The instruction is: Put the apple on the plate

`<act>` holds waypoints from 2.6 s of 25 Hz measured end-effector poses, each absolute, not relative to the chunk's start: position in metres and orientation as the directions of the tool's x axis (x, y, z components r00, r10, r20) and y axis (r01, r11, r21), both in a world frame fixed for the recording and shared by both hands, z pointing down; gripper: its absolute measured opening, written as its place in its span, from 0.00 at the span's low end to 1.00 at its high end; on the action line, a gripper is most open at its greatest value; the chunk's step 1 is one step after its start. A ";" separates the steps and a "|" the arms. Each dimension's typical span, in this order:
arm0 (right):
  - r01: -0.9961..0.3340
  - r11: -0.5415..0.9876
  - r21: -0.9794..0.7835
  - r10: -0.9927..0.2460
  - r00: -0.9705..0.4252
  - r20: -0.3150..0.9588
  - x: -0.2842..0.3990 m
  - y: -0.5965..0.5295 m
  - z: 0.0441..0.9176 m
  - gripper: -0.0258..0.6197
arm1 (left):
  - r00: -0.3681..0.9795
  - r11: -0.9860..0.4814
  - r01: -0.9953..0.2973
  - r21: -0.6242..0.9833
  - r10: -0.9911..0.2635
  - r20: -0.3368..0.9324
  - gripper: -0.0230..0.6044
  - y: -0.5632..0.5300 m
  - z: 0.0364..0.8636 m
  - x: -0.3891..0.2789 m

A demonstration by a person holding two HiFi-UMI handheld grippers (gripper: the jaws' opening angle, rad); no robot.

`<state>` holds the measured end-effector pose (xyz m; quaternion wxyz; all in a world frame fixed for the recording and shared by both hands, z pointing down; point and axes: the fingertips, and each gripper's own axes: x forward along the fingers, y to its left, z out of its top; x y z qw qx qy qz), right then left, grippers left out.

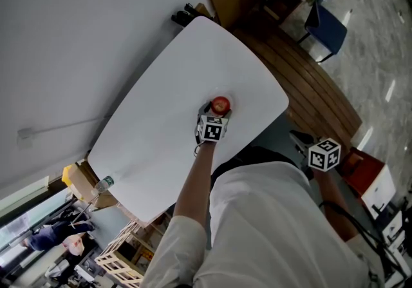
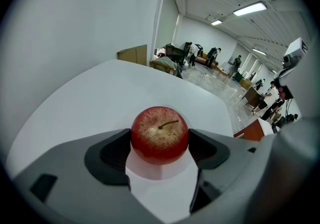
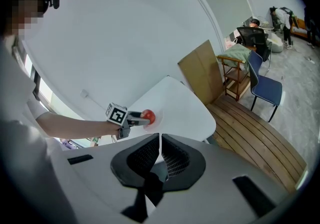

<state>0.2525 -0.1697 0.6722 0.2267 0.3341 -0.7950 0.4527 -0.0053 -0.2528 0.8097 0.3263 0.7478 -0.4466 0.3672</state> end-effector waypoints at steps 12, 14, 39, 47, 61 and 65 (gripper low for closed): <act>-0.730 0.379 -0.569 -0.333 -0.681 0.652 0.255 -0.171 0.671 0.10 | 0.321 -0.358 -0.919 0.162 -0.445 0.836 0.65 -0.250 0.806 -0.012; -0.730 0.380 -0.568 -0.334 -0.681 0.652 0.257 -0.170 0.671 0.10 | 0.315 -0.353 -0.922 0.157 -0.452 0.834 0.65 -0.248 0.802 -0.013; -0.700 0.484 -0.525 -0.365 -0.707 0.606 0.211 -0.148 0.664 0.10 | 0.261 -0.231 -0.962 0.145 -0.628 0.733 0.40 -0.172 0.734 -0.060; -0.727 0.475 -0.496 -0.435 -0.684 0.585 0.185 -0.117 0.652 0.10 | 0.268 -0.211 -0.962 0.172 -0.628 0.731 0.33 -0.118 0.718 -0.086; -0.775 0.416 -0.476 -0.530 -0.631 0.566 0.171 -0.045 0.641 0.10 | 0.280 -0.226 -0.959 0.172 -0.662 0.695 0.21 -0.036 0.702 -0.115; -0.780 0.415 -0.468 -0.545 -0.625 0.558 0.168 -0.018 0.636 0.10 | 0.287 -0.228 -0.957 0.177 -0.685 0.670 0.17 -0.012 0.689 -0.120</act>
